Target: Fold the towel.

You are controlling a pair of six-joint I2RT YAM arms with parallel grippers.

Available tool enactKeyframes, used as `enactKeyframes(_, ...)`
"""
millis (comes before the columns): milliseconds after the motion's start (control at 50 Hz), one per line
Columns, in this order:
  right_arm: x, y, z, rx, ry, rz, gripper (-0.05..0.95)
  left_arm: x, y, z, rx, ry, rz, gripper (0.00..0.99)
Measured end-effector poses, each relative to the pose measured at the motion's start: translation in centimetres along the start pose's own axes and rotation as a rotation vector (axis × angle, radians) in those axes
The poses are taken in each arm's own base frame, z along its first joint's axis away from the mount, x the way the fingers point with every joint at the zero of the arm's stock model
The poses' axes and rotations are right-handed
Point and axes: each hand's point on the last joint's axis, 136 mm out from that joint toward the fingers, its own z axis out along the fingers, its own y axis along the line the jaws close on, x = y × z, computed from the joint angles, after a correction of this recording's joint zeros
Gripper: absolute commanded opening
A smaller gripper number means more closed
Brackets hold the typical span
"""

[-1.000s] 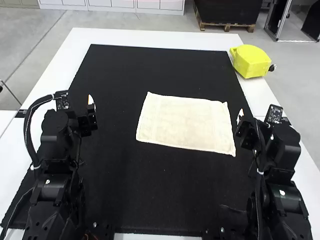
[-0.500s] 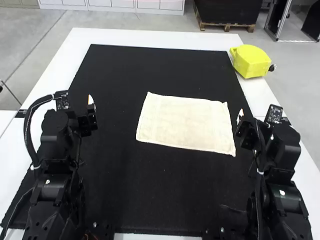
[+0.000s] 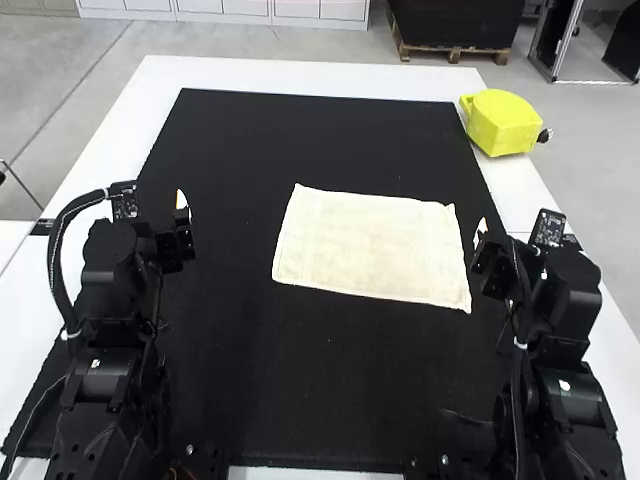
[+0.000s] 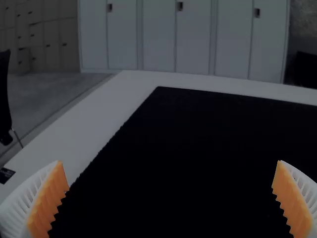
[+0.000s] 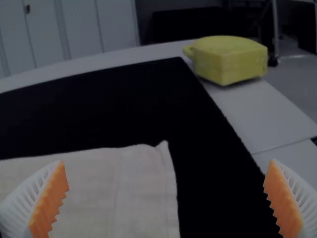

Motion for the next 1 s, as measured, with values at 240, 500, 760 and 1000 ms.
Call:
enactKeyframes(240,0.0,0.0,0.0,0.000,0.000,0.000,0.91,0.0,0.0,0.0,0.000,0.000,0.000,0.969)
enactKeyframes(500,0.0,0.0,0.0,0.000,0.000,0.000,0.91,0.0,0.0,0.0,0.000,0.001,0.000,0.969)
enactKeyframes(760,0.0,0.0,0.0,0.000,0.000,0.000,0.91,0.0,0.0,0.0,0.000,0.000,0.000,0.969)
enactKeyframes(1000,-2.1,0.2,-0.1,-0.001,-0.087,-0.153,0.91,-1.8,0.0,-0.1,-0.002,-0.071,0.071,0.962)
